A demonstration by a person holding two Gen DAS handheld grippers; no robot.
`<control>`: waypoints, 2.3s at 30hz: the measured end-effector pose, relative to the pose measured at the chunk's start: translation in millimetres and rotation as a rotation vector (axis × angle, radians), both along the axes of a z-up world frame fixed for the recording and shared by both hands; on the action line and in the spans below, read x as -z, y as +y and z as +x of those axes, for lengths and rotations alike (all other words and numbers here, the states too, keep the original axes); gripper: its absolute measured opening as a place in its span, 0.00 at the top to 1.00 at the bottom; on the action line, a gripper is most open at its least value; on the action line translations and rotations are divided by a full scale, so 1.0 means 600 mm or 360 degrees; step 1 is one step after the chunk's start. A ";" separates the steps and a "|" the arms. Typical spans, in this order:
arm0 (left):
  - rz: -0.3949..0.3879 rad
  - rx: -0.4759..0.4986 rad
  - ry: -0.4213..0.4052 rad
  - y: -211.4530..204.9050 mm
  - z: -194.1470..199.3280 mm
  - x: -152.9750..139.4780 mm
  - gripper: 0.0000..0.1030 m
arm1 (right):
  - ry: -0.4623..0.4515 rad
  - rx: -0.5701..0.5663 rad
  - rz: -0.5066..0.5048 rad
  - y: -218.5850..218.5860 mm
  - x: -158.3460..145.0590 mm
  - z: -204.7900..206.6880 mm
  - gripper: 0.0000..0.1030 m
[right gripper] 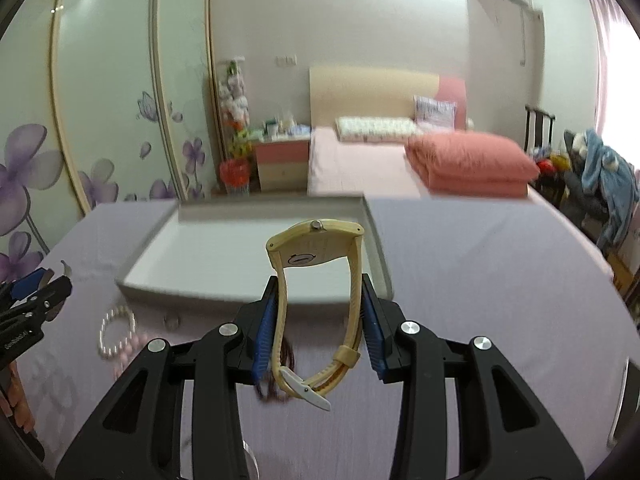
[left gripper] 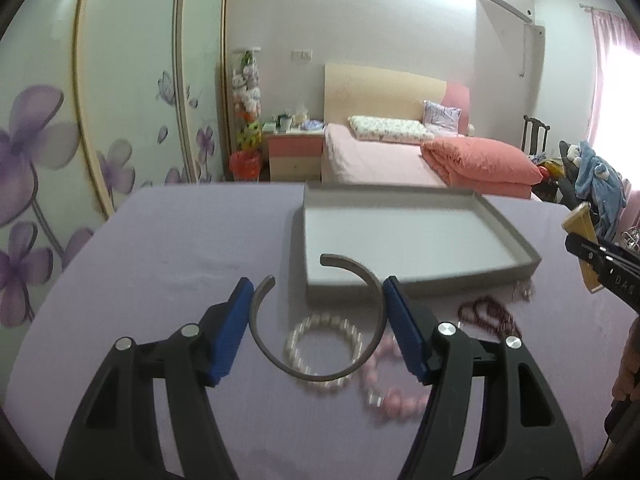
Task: Organize jewelry
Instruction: 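Carry the yellow watch into the grey tray and open the right tool while the left drops the cuff there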
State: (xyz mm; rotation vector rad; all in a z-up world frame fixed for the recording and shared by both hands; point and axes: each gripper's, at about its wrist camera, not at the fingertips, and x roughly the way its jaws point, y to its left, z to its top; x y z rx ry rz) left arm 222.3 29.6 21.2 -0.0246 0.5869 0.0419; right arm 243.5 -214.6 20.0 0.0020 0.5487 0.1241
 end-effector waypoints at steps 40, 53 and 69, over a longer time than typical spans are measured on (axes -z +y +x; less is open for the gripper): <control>-0.0098 0.0082 0.0212 -0.063 0.345 0.090 0.37 | 0.0201 -0.0121 0.0093 0.039 0.087 0.246 0.42; -0.0123 0.0083 0.0214 -0.058 0.347 0.088 0.31 | 0.0176 -0.0126 0.0113 0.034 0.079 0.249 0.35; -0.0130 0.0039 0.0158 -0.031 0.324 0.059 0.31 | 0.0118 -0.0110 0.0146 0.025 0.062 0.236 0.34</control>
